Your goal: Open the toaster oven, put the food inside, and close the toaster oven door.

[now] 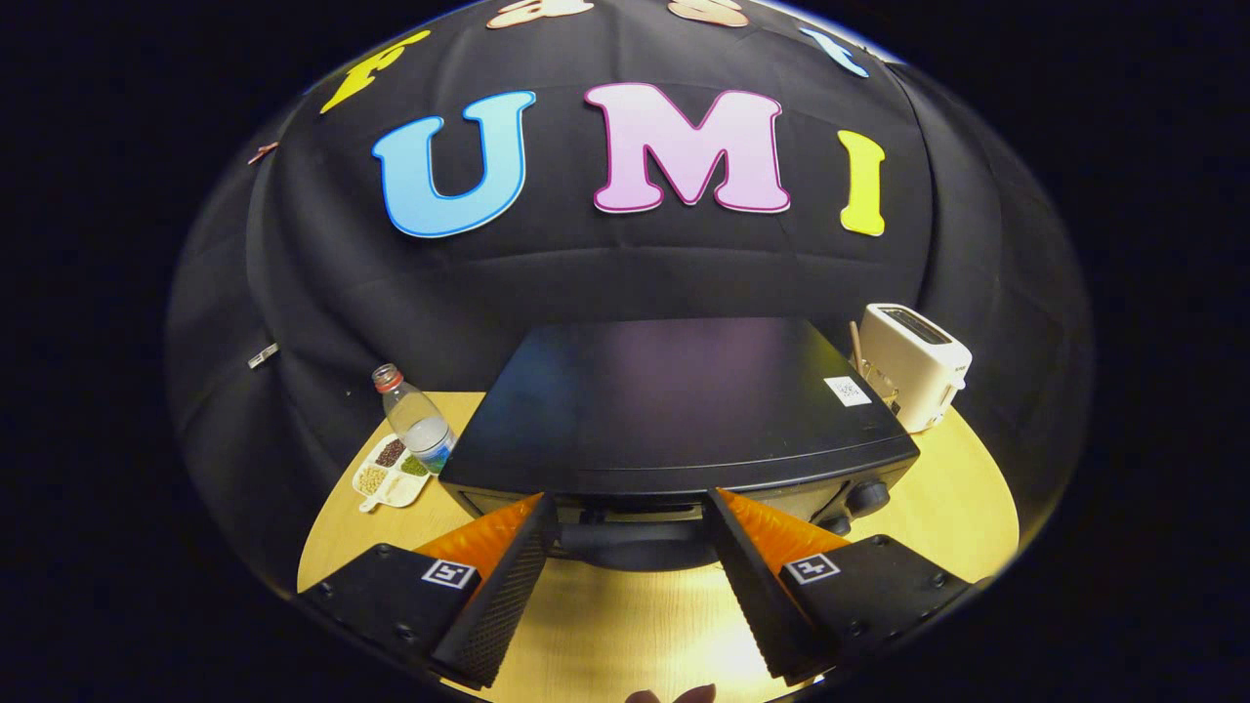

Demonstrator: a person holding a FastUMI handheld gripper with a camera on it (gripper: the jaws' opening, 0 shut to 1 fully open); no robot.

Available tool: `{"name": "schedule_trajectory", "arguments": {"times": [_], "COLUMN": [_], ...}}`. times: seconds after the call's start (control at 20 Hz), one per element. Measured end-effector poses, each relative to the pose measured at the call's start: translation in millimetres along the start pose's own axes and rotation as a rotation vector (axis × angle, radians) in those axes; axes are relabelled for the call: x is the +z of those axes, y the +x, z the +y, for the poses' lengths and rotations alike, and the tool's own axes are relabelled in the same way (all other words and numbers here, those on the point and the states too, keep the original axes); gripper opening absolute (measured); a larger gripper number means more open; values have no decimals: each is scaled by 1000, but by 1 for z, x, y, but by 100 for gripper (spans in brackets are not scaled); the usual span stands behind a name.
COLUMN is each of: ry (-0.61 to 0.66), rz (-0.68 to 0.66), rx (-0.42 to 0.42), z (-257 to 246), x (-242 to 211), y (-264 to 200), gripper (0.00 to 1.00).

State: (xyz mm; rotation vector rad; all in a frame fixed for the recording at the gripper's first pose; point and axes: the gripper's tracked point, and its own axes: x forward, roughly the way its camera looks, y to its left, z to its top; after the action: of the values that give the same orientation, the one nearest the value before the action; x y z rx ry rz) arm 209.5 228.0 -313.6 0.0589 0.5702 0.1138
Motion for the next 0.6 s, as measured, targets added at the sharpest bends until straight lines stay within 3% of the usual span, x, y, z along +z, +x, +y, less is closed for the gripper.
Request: {"name": "schedule_trajectory", "arguments": {"times": [0.35,0.6], "ry": [-16,-30], "rz": [-21,4], "rx": [-31,-43], "z": [-4,-7], "x": [-10,-54], "y": [-3,-38], "gripper": [98,98]}}
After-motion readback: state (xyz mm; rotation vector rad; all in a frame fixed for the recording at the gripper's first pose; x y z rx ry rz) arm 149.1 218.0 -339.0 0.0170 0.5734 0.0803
